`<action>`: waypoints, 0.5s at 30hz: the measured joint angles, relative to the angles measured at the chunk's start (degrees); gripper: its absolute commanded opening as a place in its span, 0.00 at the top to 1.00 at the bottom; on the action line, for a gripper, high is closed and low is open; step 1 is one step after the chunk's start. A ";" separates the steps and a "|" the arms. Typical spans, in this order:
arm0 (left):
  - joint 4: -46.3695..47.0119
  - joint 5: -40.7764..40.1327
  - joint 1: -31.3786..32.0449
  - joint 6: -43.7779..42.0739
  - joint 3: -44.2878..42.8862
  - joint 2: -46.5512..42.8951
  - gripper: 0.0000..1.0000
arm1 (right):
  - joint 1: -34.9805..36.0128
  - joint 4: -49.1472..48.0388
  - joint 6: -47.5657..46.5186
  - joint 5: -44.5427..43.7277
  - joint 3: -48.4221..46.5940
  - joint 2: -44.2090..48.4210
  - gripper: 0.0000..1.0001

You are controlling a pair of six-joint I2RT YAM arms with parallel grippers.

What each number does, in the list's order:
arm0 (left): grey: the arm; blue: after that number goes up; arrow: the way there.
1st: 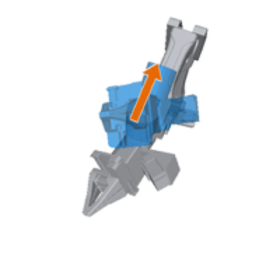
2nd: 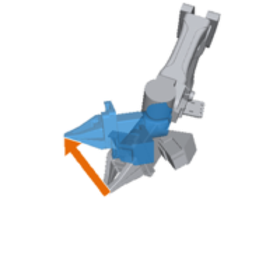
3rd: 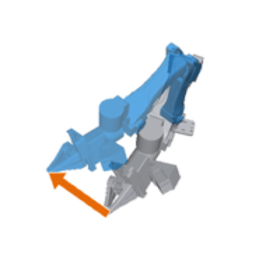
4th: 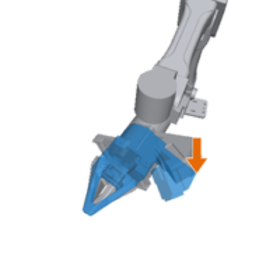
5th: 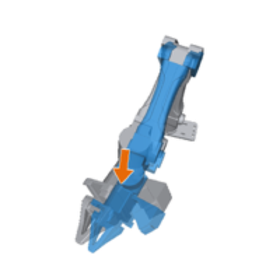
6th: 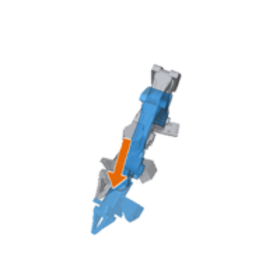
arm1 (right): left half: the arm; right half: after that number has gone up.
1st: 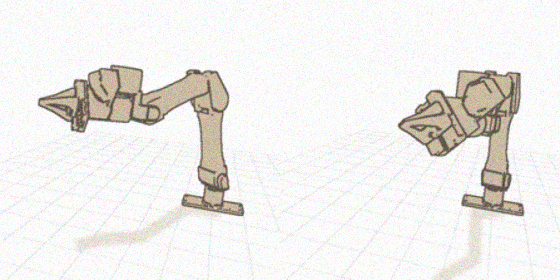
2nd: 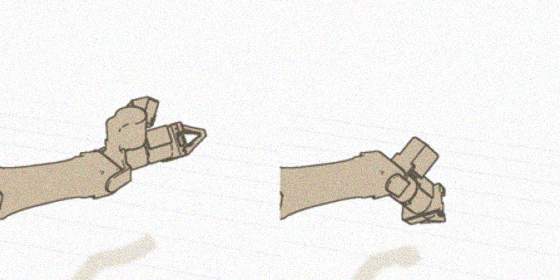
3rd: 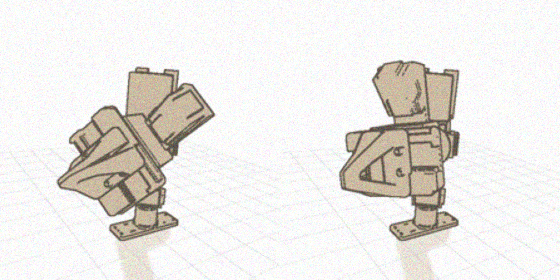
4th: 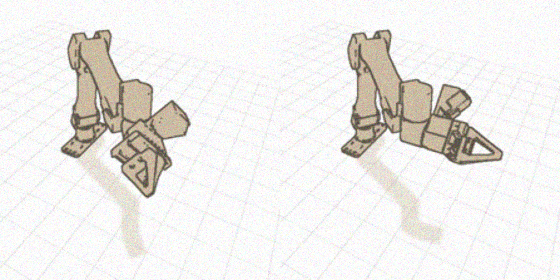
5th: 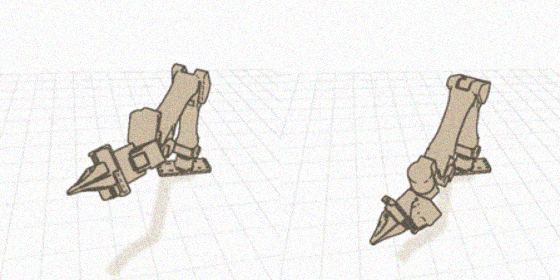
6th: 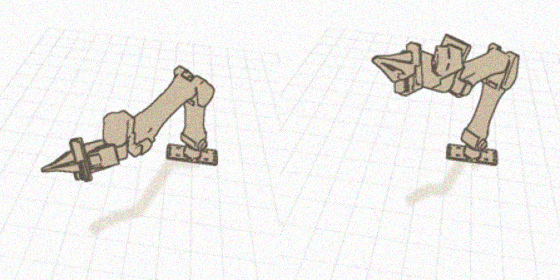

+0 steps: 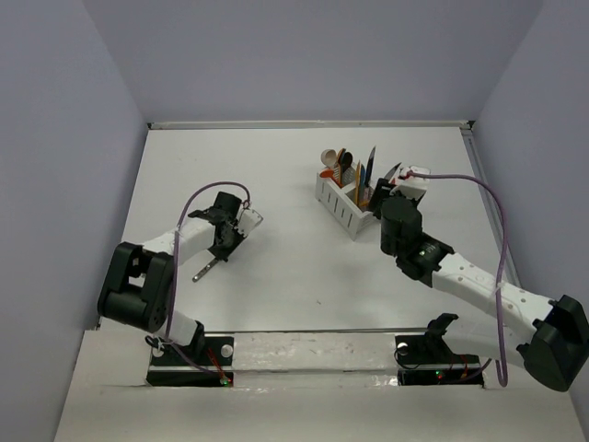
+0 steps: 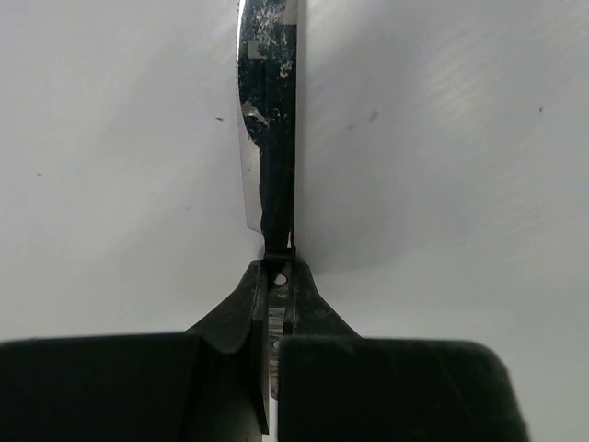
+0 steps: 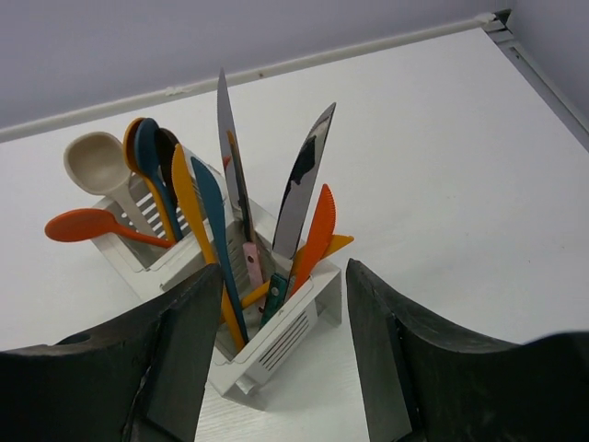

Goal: Sort the eating utensils into containers

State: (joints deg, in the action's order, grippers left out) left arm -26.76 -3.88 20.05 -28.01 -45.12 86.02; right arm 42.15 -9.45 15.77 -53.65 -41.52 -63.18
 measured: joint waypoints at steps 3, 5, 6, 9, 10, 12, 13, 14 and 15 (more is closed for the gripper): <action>4.94 0.98 -2.47 0.85 0.61 -2.10 1.00 | -0.02 -0.02 -1.05 2.32 0.13 2.40 0.38; 7.45 2.47 -4.37 1.92 0.55 -5.25 1.00 | -0.02 0.02 -1.92 5.75 0.11 3.58 0.34; 8.04 3.08 -4.87 2.14 0.50 -6.36 1.00 | -0.02 0.04 -2.43 8.79 0.09 3.96 0.32; 10.21 5.99 -7.45 4.42 -0.94 -14.86 1.00 | -0.02 0.70 -3.23 17.46 -0.63 4.33 0.30; 10.60 7.06 -7.69 5.29 -2.10 -17.86 1.00 | -0.02 0.96 -3.39 21.20 -1.22 4.28 0.25; 11.21 8.83 -7.69 6.91 -5.01 -22.05 1.00 | -0.02 1.51 -3.45 29.22 -3.21 3.85 0.17; 11.54 9.57 -7.69 7.82 -6.43 -23.45 1.00 | 0.00 1.49 -3.17 32.61 -4.57 3.21 0.10; 12.04 10.34 -7.69 8.76 -7.74 -24.68 1.00 | 0.02 1.27 -2.75 36.96 -6.78 1.79 0.01; 12.44 11.28 -7.69 9.84 -9.18 -25.83 1.00 | 0.17 1.27 -2.51 38.99 -8.15 0.85 0.00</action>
State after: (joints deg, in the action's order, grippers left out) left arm -14.33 7.40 12.36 -18.17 -54.30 60.18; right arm 42.33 -8.19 13.26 -14.66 -49.67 -62.33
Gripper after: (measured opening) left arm 0.088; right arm 0.880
